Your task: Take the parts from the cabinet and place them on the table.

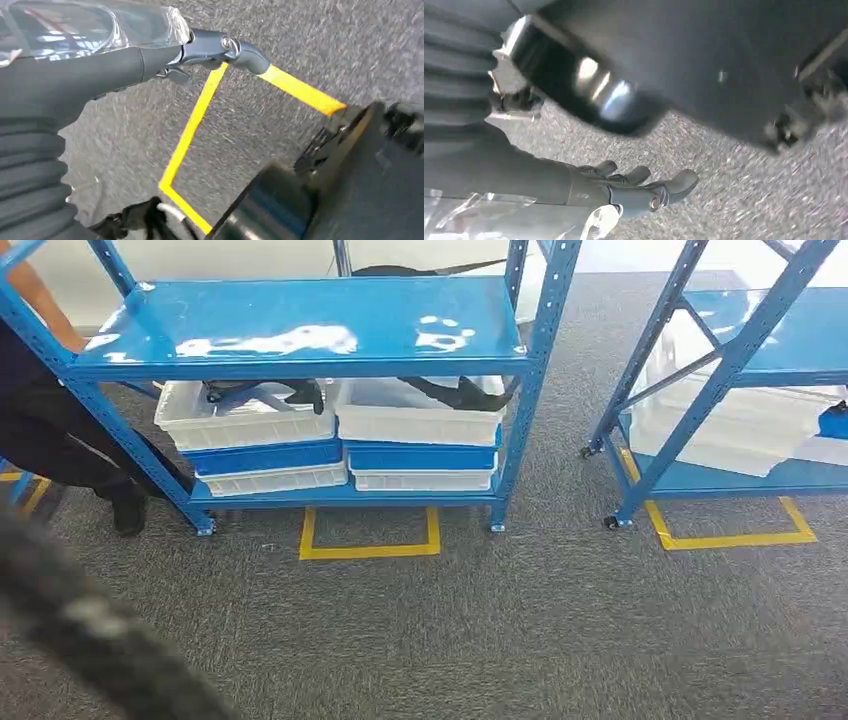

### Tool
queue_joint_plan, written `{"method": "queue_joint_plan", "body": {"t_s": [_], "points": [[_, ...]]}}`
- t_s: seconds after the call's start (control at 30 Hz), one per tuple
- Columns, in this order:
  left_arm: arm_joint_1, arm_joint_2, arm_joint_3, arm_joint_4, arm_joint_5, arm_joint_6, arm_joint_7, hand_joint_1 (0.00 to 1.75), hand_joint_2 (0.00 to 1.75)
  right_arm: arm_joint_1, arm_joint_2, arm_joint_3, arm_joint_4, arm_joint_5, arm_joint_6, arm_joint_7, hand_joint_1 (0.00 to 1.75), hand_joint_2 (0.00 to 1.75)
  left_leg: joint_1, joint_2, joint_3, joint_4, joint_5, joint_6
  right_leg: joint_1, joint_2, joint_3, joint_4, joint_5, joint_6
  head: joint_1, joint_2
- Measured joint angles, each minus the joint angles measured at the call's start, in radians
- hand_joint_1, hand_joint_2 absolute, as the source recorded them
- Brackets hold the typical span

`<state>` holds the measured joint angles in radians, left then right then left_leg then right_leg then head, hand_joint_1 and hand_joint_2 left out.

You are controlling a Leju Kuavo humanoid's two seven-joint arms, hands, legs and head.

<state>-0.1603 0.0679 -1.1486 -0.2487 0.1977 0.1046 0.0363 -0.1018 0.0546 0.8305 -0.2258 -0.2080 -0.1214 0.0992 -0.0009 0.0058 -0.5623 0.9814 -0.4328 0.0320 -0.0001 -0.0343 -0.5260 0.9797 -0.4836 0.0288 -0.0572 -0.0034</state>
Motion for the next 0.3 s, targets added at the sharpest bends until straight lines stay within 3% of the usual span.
{"method": "queue_joint_plan", "body": {"t_s": [0.3], "points": [[-0.015,-0.003,-0.005,0.0,0.186,0.101,0.045,0.0,1.75,-0.016,-0.002,0.016,0.0,-0.187,-0.135,0.102,0.0,1.75,0.002,0.0,0.0,0.0,0.0,0.0,0.001,0.0,-0.001,0.0,0.0,0.0,0.0,0.0]]}}
